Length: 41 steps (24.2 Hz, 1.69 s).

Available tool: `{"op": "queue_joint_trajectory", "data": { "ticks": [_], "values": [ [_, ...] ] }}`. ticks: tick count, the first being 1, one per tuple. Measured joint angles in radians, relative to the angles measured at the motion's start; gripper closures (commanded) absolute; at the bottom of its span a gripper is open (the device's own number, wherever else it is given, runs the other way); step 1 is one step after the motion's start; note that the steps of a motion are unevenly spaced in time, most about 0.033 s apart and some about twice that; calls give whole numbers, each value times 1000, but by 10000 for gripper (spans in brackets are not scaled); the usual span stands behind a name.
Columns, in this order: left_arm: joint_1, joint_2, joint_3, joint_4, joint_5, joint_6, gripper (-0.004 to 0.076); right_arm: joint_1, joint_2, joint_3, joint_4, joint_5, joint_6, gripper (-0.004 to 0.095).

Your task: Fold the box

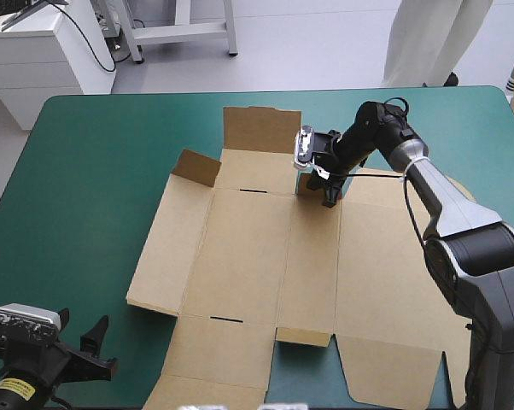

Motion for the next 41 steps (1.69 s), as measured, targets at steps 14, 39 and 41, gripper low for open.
{"op": "queue_joint_trajectory", "data": {
  "ticks": [14,39,41],
  "values": [
    [0,429,-290,-17,40,-95,281,0,-35,-204,-136,87,542,376],
    [193,1154,-528,-247,227,122,280,-235,-729,270,-120,105,956,372],
    [272,1197,-530,-385,251,230,280,-235,-791,367,-120,105,955,372]
  ]
}}
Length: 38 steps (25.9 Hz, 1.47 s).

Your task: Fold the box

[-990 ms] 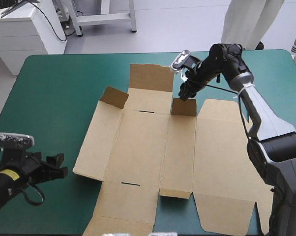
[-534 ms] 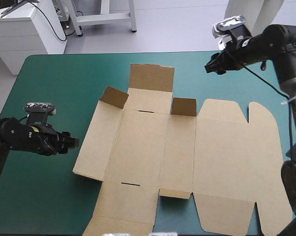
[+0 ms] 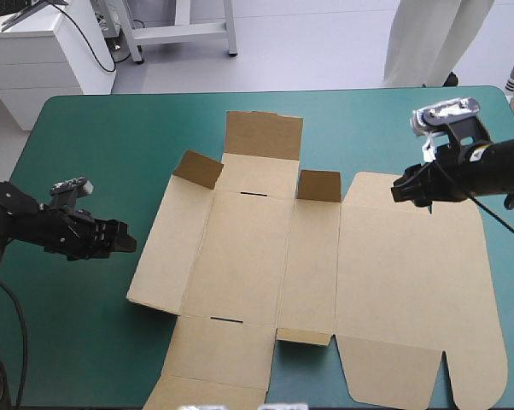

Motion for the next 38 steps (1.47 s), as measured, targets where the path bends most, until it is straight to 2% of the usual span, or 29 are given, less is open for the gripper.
{"op": "queue_joint_trajectory", "data": {
  "ticks": [6,13,19,31,34,36,38],
  "values": [
    [55,130,70,-107,-1,170,280,0,-60,64,0,0,-6,372],
    [56,167,146,-243,-9,276,280,0,-62,64,0,0,-6,372],
    [46,168,146,-273,-16,285,280,0,-62,64,1,0,-13,372],
    [-104,213,146,-281,-19,283,289,0,-62,64,2,0,-25,372],
    [-115,213,146,-283,-18,279,355,0,-62,64,2,0,-25,372],
    [-115,213,146,-284,-19,273,453,0,-62,64,2,0,-25,372],
    [-115,213,146,-284,-20,271,584,0,-62,64,2,0,-25,372]
  ]
}}
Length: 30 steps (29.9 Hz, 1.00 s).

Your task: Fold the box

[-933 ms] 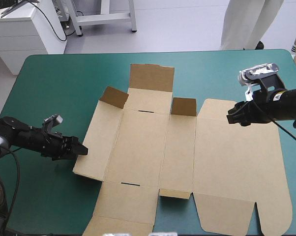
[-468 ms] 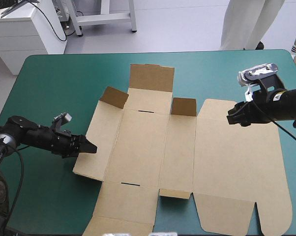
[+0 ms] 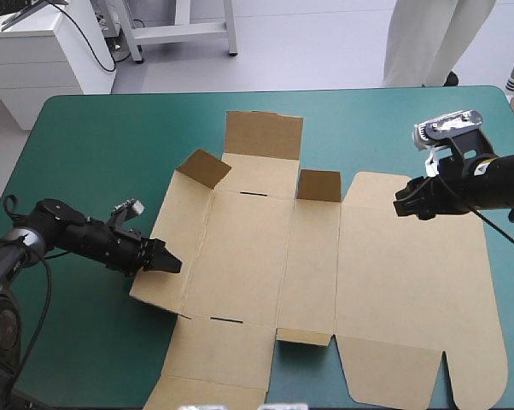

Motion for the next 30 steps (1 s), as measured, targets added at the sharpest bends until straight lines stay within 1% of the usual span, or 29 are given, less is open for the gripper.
{"op": "queue_joint_trajectory", "data": {
  "ticks": [3,11,15,24,30],
  "values": [
    [-1,0,0,1,0,-2,756,0,0,0,0,0,0,372],
    [-7,0,-8,23,-3,10,756,0,0,0,1,0,0,372],
    [-26,0,-65,100,0,11,756,0,0,0,1,0,-4,372],
    [-135,12,-332,311,-13,64,756,0,0,0,1,0,-7,372],
    [-219,84,-543,436,-25,83,756,0,0,0,2,0,-7,372]
  ]
}}
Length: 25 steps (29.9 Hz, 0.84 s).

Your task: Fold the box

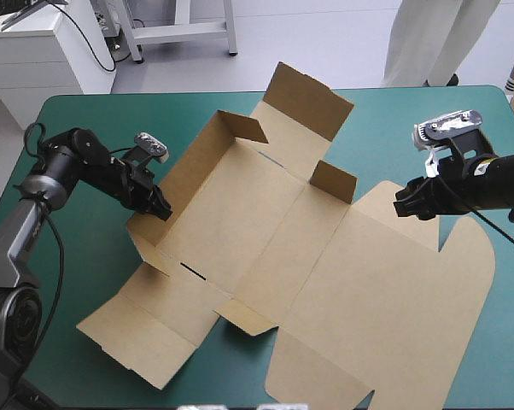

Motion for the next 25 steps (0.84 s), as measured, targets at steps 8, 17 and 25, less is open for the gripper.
{"op": "queue_joint_trajectory", "data": {
  "ticks": [8,17,25],
  "values": [
    [-127,135,-254,227,2,101,756,0,0,0,1,-5,0,372],
    [-288,225,-489,342,-179,292,756,0,0,0,37,-91,4,372],
    [-432,226,-506,507,-354,291,757,0,0,-2,31,-116,75,372]
  ]
}}
